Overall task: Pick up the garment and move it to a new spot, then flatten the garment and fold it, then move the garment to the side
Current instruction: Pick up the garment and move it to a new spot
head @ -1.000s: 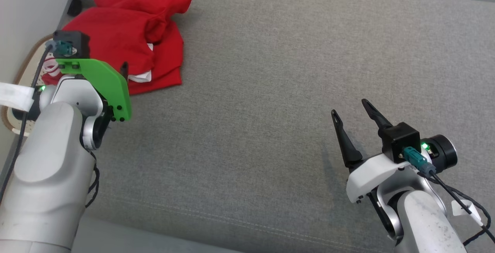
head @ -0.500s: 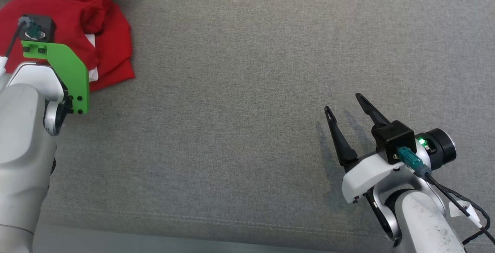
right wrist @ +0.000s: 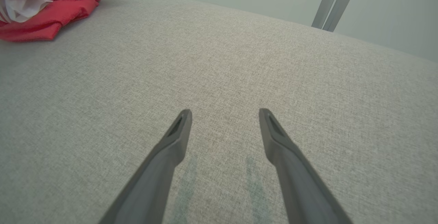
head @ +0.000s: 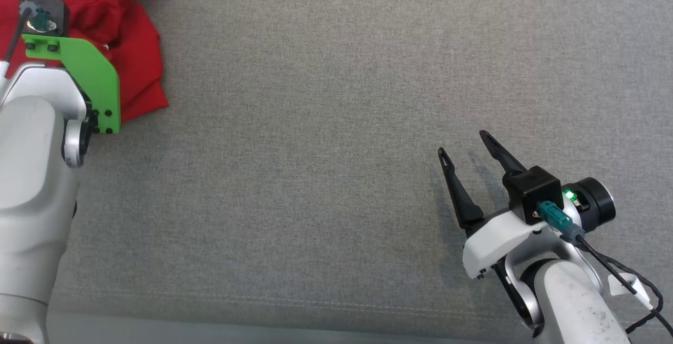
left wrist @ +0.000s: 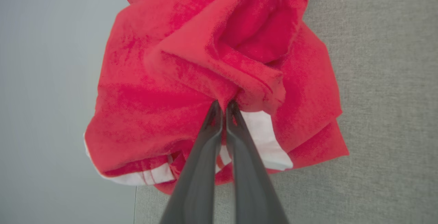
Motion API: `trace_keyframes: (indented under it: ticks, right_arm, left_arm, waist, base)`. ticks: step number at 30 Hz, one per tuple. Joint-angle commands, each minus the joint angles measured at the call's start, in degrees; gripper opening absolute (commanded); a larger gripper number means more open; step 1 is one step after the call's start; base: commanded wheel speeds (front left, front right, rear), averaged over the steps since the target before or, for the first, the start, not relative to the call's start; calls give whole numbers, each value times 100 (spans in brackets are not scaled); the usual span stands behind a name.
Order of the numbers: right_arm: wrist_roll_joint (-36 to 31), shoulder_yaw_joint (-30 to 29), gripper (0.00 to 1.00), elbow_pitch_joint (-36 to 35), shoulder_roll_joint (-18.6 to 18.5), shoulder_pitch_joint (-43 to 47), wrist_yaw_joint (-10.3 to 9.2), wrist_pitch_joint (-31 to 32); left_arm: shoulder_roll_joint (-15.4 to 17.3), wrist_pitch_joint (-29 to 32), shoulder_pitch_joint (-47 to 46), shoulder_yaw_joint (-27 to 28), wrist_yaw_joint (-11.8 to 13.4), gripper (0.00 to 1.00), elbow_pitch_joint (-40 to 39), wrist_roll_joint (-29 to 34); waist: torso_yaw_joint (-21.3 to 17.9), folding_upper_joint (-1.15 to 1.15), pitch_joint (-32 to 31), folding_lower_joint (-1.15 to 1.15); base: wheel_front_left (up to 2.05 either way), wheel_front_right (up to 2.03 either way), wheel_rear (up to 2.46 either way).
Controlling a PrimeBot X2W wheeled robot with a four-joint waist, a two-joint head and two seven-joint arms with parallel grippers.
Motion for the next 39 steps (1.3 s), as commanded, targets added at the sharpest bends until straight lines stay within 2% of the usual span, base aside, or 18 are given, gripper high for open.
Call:
trace_keyframes:
  ticks: [1,4,10,17,27,39]
  right_arm:
    - [65,-2,100,66,-18,-55,1,-63]
    - [159,-14,100,165,-18,-37,1,-125]
    - [364,-29,100,410,-17,90,1,-267]
    - [542,-39,100,621,-17,208,1,-387]
    - [756,-12,100,893,-14,284,1,-568]
    - [874,126,100,1120,-14,403,1,-652]
  left_arm:
    - [-70,-135,-136,0,64,0,-103,38]
    - [-146,-376,-249,22,105,0,-312,20]
    - [-382,-749,-510,-94,29,0,-686,53]
    - [-696,-935,-641,-294,-113,0,-936,45]
    - [-1268,-1371,-857,-618,-308,0,-1061,-17]
    - [-1784,-2279,-1473,-497,-333,0,-1076,-243]
  waist:
    - [4,0,-109,-1]
    - [-14,0,-284,-1]
    - [-193,0,-748,-1]
    - [-635,0,-1154,-1]
    - [-1607,0,-1601,-1]
    - [-2107,0,-1941,-1]
  base:
    - [0,0,0]
    - [0,0,0]
    - [0,0,0]
    - [0,0,0]
    - [0,0,0]
    - [0,0,0]
